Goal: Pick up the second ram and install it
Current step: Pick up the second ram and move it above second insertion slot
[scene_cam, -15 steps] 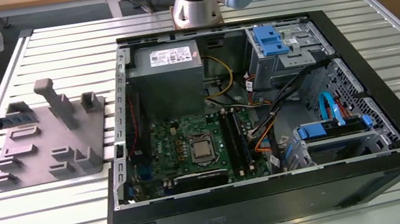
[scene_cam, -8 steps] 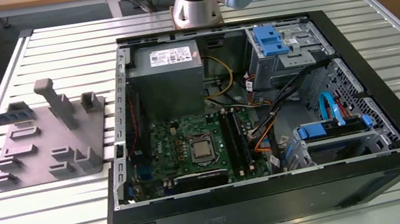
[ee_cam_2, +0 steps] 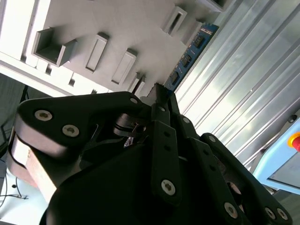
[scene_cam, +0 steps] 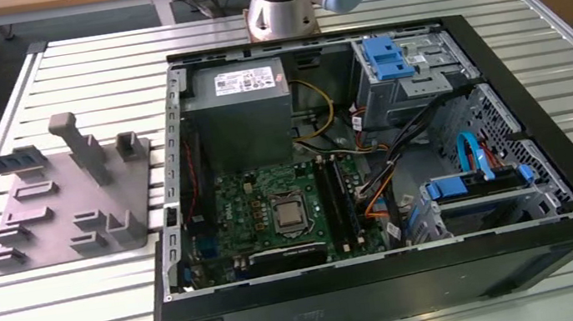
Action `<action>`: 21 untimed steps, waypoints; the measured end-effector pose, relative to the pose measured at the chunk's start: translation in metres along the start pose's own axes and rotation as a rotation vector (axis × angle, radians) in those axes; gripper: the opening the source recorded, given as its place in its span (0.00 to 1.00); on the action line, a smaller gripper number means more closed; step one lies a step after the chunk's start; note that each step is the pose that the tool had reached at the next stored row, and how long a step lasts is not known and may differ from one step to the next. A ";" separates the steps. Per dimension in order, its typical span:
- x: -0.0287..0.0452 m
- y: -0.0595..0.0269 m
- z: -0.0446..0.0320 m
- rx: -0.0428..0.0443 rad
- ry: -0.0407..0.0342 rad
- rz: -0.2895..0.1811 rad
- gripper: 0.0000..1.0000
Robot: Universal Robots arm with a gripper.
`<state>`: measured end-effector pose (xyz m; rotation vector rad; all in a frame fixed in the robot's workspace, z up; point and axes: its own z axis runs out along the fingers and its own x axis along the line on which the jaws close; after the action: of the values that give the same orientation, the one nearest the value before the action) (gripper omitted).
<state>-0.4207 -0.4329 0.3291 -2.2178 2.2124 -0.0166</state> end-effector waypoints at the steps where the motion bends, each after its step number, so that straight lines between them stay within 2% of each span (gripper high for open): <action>1: 0.0000 0.0000 -0.0013 0.0001 0.0000 0.000 0.14; 21: 0.0000 -0.0004 -0.0281 0.0000 0.0000 0.000 0.14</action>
<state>-0.4207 -0.4329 0.3572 -2.2179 2.2124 -0.0166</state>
